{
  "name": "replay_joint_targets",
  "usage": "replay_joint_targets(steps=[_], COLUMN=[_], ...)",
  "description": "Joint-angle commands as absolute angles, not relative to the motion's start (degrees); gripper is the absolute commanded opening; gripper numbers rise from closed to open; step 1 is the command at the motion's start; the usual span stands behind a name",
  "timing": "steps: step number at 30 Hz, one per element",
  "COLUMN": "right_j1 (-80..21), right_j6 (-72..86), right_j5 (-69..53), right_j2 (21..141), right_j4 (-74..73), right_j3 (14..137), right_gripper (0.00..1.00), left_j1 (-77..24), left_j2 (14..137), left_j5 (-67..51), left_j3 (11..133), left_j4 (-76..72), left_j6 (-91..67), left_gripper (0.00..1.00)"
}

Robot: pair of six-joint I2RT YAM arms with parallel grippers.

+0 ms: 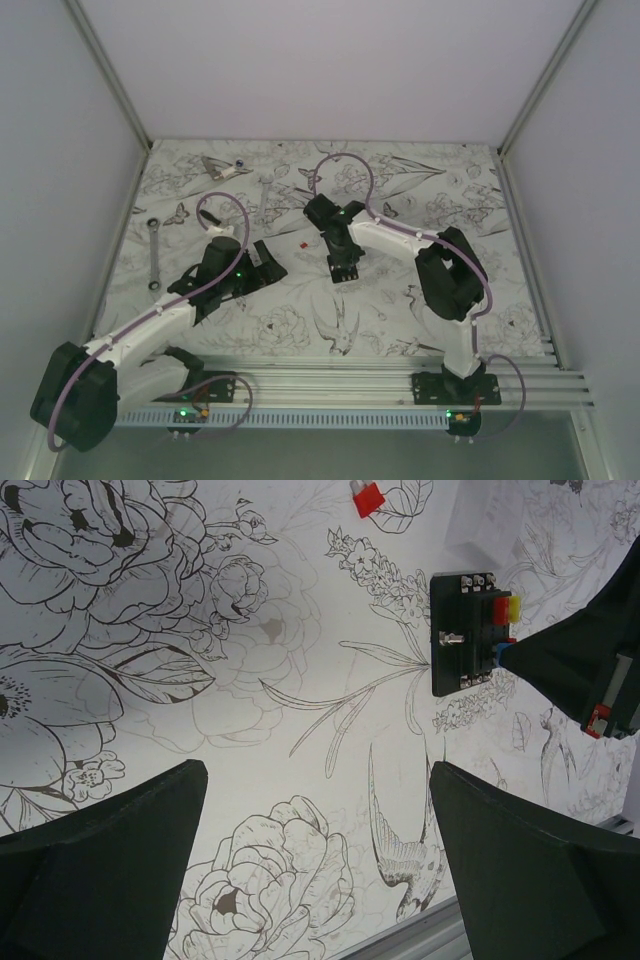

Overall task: Snap on the fuse box
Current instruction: Install the fuse at the fuse box base.

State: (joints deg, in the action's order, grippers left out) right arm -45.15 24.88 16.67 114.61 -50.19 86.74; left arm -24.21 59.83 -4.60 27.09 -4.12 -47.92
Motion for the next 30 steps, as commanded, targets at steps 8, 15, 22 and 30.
replay_joint_targets(steps=[8, 15, 22, 30], right_j1=[-46.7, -47.3, -47.6, -48.6], right_j6=[27.0, 27.1, 27.5, 28.7], right_j5=[20.8, 22.5, 23.0, 23.3], right_j2=[115.8, 115.6, 116.2, 117.0], right_j4=[-49.8, -48.8, -48.6, -48.2], right_j3=[88.9, 88.5, 87.6, 85.4], right_gripper=[0.00, 0.00, 0.00, 0.00], left_j1=[-23.7, -23.8, -23.7, -23.7], left_j2=[59.5, 59.9, 60.1, 60.7], left_j5=[-3.9, -4.1, -4.3, -4.6], left_j3=[27.4, 27.8, 27.9, 28.1], left_j4=[-2.6, -2.6, -2.6, -2.6], left_j6=[-47.3, -47.6, -47.9, -48.4], left_gripper=[1.00, 1.00, 1.00, 1.00])
